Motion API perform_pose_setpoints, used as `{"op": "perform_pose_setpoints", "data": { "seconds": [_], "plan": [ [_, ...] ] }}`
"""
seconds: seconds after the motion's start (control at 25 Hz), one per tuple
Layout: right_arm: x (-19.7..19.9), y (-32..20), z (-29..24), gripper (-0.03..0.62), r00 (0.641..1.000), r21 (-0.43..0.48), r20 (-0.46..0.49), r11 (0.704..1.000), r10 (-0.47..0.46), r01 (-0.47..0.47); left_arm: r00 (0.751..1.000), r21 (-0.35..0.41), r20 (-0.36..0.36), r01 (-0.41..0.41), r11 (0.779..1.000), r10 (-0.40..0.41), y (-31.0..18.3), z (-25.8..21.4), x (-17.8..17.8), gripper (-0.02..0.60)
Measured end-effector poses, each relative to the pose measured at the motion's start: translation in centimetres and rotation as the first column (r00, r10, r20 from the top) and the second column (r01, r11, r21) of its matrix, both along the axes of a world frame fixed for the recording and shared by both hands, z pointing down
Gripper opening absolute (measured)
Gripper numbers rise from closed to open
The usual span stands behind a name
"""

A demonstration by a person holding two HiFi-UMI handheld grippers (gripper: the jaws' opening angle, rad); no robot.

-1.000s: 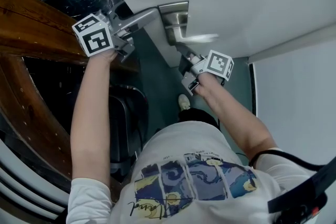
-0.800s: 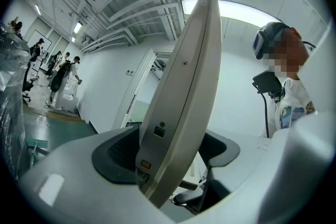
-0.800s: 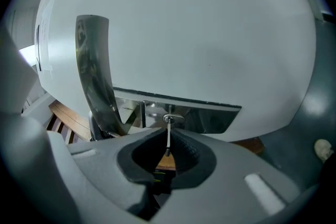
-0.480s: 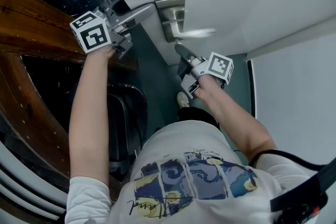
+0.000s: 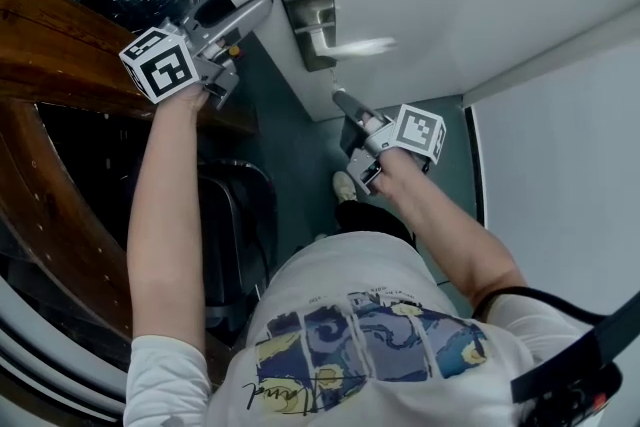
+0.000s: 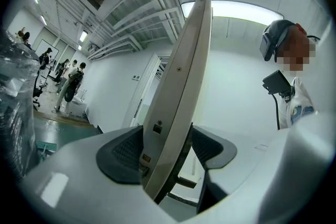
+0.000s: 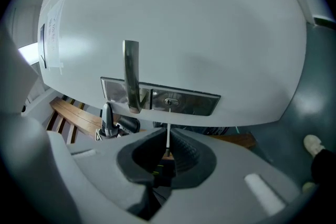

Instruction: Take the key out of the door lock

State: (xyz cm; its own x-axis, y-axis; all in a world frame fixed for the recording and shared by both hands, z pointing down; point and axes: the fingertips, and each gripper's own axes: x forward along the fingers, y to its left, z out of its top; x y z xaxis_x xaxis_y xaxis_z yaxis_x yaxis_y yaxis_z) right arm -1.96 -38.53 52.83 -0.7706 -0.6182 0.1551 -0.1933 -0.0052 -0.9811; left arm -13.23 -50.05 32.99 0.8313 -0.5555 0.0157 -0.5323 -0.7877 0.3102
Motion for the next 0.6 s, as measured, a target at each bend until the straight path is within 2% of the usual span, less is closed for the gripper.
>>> {"op": "perform_pose_setpoints", "data": {
  "seconds": [0.24, 0.44, 0.6],
  "plan": [
    [0.4, 2.3, -0.8, 0.025, 0.998, 0.057, -0.058, 0.998, -0.028, 0.032, 0.996, 0.033, 0.066, 0.063, 0.997, -0.065, 3.4, 0.0, -2.2, 0.295],
    [1.3, 4.5, -1.7, 0.025, 0.991, 0.118, -0.126, 0.991, -0.044, 0.059, 0.989, 0.015, 0.114, 0.097, 0.995, -0.098, 8.1, 1.6, -3.4, 0.295],
    [1.4, 5.2, -2.8, 0.025, 0.983, 0.241, -0.171, 0.964, -0.069, 0.110, 0.971, 0.009, 0.153, 0.183, 0.983, -0.182, 11.4, 2.7, -4.3, 0.284]
  ]
}}
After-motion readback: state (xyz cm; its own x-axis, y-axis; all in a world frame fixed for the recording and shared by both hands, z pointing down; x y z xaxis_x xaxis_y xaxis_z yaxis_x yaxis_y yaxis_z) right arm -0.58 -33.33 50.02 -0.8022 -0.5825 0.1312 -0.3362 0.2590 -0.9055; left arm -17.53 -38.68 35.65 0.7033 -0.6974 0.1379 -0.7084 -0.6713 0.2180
